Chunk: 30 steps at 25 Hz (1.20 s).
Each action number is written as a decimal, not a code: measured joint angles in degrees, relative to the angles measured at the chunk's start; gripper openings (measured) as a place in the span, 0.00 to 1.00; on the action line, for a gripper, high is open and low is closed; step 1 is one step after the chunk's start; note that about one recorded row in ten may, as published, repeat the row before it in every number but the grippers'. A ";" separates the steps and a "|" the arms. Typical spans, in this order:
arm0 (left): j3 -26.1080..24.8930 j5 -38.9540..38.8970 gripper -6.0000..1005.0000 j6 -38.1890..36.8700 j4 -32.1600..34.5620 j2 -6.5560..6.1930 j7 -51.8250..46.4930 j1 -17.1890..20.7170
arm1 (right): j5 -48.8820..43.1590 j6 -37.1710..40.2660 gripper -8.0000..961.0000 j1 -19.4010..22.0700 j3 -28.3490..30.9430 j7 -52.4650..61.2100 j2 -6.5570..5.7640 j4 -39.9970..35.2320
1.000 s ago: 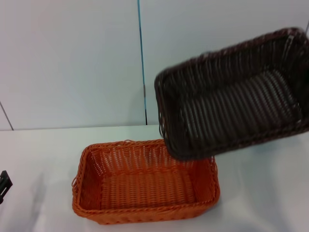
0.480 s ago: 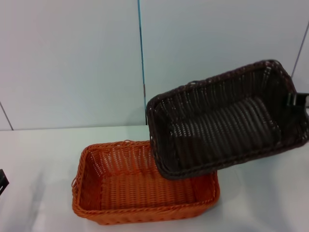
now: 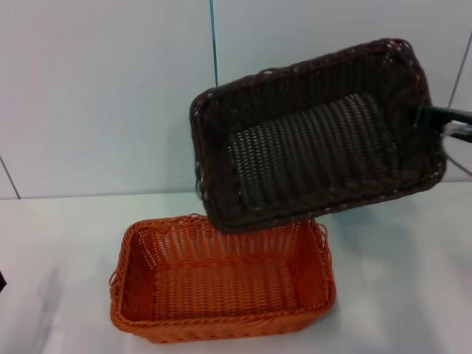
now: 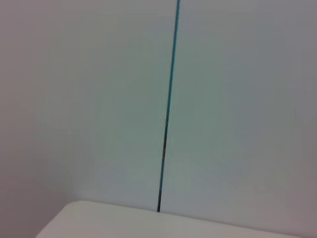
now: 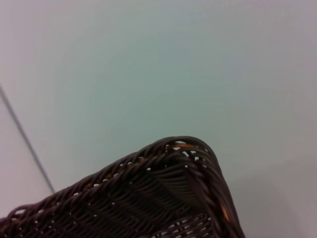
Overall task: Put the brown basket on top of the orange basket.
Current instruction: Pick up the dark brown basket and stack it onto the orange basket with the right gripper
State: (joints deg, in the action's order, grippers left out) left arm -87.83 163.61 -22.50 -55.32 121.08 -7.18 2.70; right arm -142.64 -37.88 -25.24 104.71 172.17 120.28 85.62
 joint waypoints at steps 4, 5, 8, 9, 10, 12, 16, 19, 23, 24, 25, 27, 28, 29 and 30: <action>-0.04 -0.03 0.85 0.01 -0.28 -0.01 -0.03 0.26 | -0.71 8.08 0.16 2.50 -7.40 -0.10 -0.13 0.25; -0.04 -0.03 0.85 0.01 -0.32 -0.01 -0.03 0.27 | -1.41 9.74 0.16 2.90 -8.77 -0.11 -0.14 0.27; -0.06 -0.05 0.85 -0.18 -0.45 0.01 -0.03 0.51 | -4.32 13.97 0.16 4.09 -12.50 -0.12 -0.02 0.31; -0.06 -0.05 0.84 -0.25 -0.53 0.06 -0.03 0.62 | -5.08 15.59 0.16 4.59 -13.90 -0.13 0.02 0.32; -0.06 -0.06 0.83 -0.31 -0.61 0.11 -0.03 0.73 | -5.87 17.79 0.16 5.16 -15.39 -0.13 0.00 0.33; -0.06 -0.06 0.80 -0.31 -0.80 0.18 -0.03 0.92 | -7.32 21.82 0.16 6.34 -18.13 -0.14 0.04 0.33; -0.06 -0.05 0.79 -0.11 -1.50 0.26 -0.03 1.54 | -8.54 22.44 0.16 6.80 -19.88 -0.19 0.13 0.48; -0.06 -0.05 0.79 -0.08 -2.14 0.29 0.01 2.19 | -10.55 22.53 0.16 7.21 -22.03 -0.25 0.14 0.06; 0.01 -0.05 0.79 -0.07 -2.37 0.30 0.04 2.42 | -10.82 22.73 0.16 8.52 -24.92 -0.26 0.23 0.01; 0.06 -0.05 0.79 -0.04 -2.46 0.30 0.06 2.49 | -10.78 22.64 0.16 8.90 -25.61 -0.26 0.26 0.16; 0.10 -0.04 0.79 0.02 -2.62 0.30 0.10 2.65 | -10.57 22.51 0.16 9.31 -26.21 -0.26 0.26 0.20; 0.20 -0.03 0.79 0.08 -2.81 0.30 0.16 2.84 | -9.72 22.93 0.16 10.17 -27.57 -0.26 0.29 0.21; 0.22 -0.02 0.79 0.09 -2.86 0.30 0.19 2.96 | -9.38 23.40 0.16 10.53 -28.21 -0.25 0.28 0.21; 0.22 0.00 0.79 0.10 -2.90 0.30 0.21 3.04 | -9.07 24.31 0.16 11.05 -29.30 -0.25 0.30 0.13; 0.26 0.01 0.79 0.11 -3.07 0.30 0.22 3.15 | -8.91 25.03 0.16 11.43 -30.08 -0.25 0.33 0.00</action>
State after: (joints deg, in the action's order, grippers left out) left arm -87.57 163.62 -22.40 -58.39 121.38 -6.96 5.86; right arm -151.55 -12.85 -13.81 74.63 171.92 120.60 85.62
